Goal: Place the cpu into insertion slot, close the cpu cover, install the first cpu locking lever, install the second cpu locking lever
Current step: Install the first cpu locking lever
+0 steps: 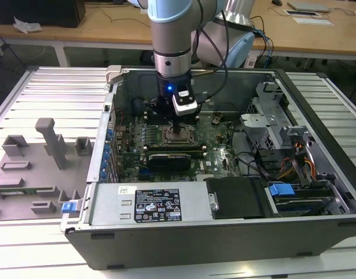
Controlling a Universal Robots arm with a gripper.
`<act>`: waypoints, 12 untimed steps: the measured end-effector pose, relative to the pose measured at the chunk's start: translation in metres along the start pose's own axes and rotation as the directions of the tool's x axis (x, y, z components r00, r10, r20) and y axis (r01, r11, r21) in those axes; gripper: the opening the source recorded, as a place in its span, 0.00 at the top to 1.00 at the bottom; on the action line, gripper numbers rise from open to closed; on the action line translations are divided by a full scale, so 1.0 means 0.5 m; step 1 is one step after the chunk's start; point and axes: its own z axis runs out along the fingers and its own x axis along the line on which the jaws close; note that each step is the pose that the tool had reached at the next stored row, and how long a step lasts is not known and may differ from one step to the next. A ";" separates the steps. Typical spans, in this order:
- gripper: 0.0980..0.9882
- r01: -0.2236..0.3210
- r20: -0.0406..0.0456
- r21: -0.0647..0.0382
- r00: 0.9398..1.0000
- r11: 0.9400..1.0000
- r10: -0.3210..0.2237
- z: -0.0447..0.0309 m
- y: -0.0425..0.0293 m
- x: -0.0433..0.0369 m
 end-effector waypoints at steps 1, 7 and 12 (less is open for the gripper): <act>0.99 0.014 -0.001 -0.001 1.000 1.000 -0.014 0.000 0.000 0.000; 0.99 0.128 -0.008 -0.007 0.992 0.992 -0.128 0.002 0.000 0.000; 0.99 0.186 -0.029 -0.002 0.982 0.983 -0.186 0.003 0.001 -0.005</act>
